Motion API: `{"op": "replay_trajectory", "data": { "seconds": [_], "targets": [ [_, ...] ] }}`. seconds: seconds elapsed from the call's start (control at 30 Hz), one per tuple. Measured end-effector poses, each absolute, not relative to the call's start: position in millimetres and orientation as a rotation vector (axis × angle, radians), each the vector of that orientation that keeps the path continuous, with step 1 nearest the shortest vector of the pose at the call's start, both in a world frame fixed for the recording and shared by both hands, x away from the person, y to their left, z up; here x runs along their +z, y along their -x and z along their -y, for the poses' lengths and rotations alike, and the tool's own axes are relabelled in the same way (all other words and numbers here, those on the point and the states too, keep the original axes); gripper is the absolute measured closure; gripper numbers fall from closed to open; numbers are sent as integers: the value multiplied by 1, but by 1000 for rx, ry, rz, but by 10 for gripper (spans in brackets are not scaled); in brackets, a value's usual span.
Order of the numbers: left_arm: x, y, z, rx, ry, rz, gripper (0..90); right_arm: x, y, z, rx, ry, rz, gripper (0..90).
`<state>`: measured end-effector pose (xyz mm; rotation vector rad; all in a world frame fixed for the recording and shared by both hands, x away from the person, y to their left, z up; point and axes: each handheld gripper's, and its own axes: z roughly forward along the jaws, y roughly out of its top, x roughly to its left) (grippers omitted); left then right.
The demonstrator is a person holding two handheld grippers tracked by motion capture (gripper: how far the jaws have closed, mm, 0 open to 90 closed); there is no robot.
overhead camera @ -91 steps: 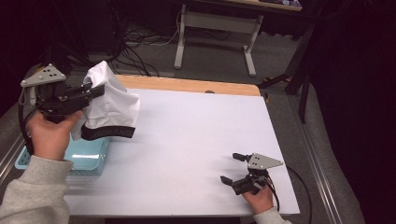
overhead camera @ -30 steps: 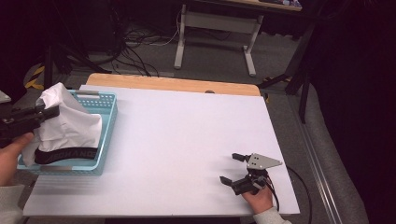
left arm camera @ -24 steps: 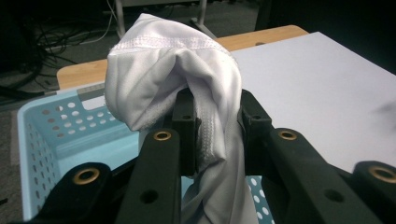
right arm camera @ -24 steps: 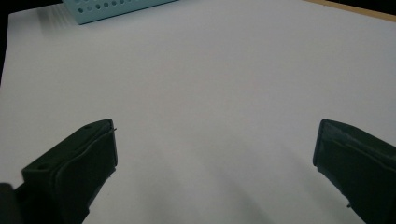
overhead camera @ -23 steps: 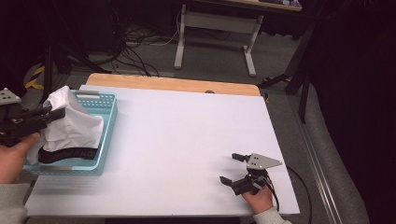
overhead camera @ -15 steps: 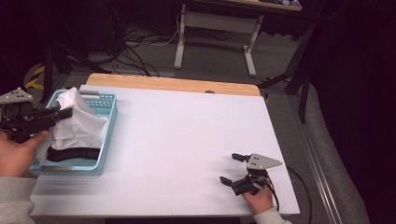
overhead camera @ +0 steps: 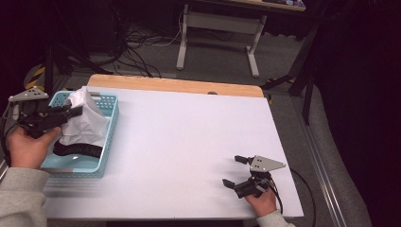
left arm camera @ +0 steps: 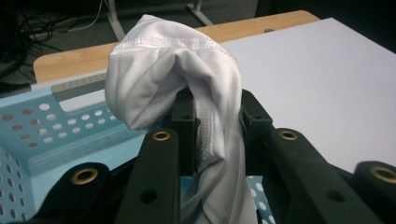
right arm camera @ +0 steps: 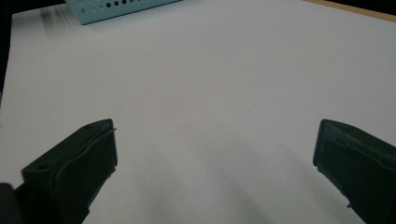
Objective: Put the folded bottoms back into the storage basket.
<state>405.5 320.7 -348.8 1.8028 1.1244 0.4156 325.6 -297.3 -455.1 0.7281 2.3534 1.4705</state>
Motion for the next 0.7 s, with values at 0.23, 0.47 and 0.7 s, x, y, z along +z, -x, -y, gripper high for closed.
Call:
{"op": "replay_trajectory", "data": {
  "seconds": [0.23,0.47,0.7],
  "targets": [
    [-360,-420,-322,407,-1829,-1166,727,-455,-326,297,1471,-728,-2354,5],
    [-371,-427,-330,407,-1852,-1278,696,-455,-326,298,1474,-729,-2354,4],
    [-377,-430,-340,417,-1875,-1355,665,-455,-326,298,1472,-733,-2354,4]
  ]
}}
